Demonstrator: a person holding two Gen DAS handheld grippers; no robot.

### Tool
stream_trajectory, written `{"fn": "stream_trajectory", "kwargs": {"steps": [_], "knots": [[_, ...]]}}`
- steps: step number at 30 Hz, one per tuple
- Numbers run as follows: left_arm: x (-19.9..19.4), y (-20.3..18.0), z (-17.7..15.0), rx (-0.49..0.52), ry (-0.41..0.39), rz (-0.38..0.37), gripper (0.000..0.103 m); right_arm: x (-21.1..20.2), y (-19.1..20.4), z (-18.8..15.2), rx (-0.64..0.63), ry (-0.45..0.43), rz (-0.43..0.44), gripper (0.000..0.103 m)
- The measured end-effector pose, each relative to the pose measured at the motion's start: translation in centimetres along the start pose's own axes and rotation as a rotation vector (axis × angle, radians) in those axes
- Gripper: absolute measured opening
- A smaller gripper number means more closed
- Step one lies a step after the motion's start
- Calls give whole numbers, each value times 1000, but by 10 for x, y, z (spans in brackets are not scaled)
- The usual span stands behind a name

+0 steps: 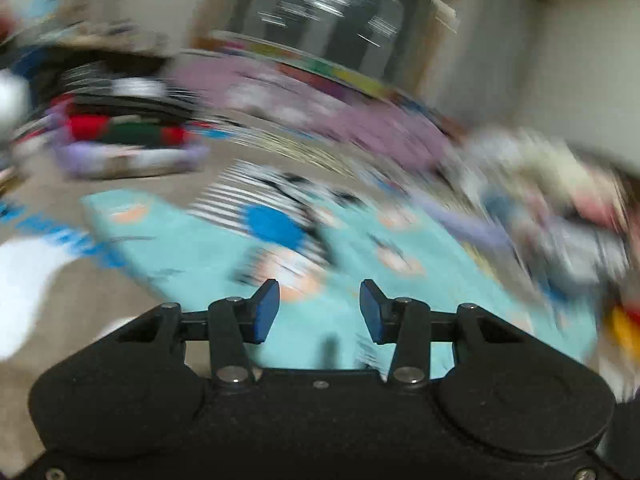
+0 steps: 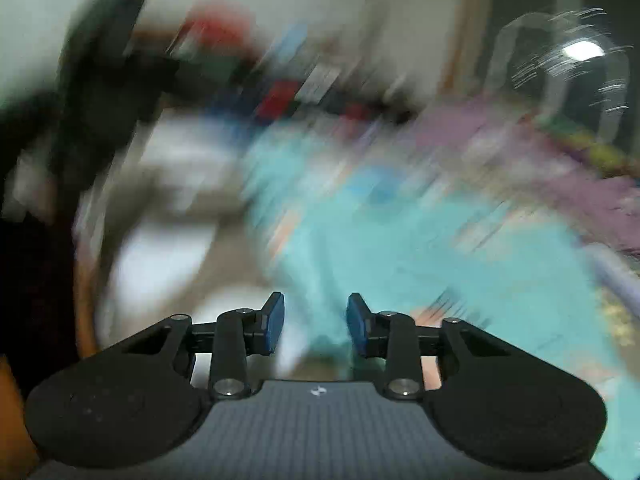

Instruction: Fold clothes

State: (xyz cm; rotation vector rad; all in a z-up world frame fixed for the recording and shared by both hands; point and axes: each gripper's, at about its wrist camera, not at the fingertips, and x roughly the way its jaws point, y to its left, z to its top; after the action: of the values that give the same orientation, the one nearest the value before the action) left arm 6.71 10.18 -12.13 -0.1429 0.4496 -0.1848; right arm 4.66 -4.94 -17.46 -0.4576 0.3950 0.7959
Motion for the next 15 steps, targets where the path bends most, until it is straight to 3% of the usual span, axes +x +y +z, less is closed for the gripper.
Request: {"fn": "stream_trajectory", "kwargs": {"steps": [3, 4, 5, 6, 9, 15], "knots": [[23, -44, -25, 341, 201, 9, 42, -12, 2, -3, -5, -25, 12, 36], [22, -50, -28, 399, 201, 25, 42, -17, -3, -1, 17, -26, 37, 35], [22, -51, -23, 393, 218, 23, 42, -24, -5, -2, 24, -38, 50, 33], [20, -47, -15, 360, 236, 3, 42, -28, -8, -1, 33, -53, 42, 32], [11, -24, 3, 237, 155, 3, 43, -35, -17, 5, 68, -109, 6, 32], [16, 93, 25, -271, 54, 320, 43, -2, -25, 41, 98, -142, -7, 32]]}}
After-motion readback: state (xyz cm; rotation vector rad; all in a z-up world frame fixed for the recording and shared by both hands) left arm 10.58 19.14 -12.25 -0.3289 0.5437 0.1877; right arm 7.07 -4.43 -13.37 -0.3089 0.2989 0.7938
